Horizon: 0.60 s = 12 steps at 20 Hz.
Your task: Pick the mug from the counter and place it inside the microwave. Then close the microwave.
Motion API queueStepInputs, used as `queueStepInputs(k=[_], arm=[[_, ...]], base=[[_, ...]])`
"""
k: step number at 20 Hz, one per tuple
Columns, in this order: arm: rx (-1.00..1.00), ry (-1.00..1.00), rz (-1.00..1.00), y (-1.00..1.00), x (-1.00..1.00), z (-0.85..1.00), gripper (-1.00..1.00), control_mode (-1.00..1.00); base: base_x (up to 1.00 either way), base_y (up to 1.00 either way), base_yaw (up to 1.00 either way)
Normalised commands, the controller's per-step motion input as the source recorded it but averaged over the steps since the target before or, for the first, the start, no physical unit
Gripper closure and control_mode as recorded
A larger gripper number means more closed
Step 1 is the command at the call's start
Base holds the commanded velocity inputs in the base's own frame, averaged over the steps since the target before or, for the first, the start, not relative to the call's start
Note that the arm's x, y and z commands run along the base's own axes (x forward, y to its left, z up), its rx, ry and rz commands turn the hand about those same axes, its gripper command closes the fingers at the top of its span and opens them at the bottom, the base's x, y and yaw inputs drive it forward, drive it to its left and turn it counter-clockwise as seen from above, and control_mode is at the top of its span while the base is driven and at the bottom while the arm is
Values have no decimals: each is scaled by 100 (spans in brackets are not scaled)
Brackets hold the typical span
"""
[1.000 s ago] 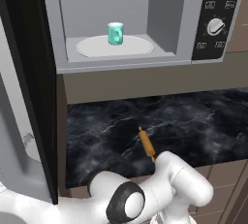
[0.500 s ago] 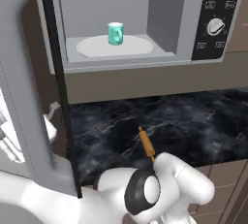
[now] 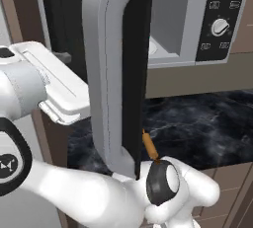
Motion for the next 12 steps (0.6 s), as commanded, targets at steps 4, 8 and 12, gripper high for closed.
queueStepInputs(k=[4,8,12], arm=[[0,34,2,-64,0,28,-100,-100],[0,31,4,-59,0,12,-100,-100],[0,28,5,-51,0,8,-100,-100]], base=[[0,0,0],[0,0,0],[0,0,0]])
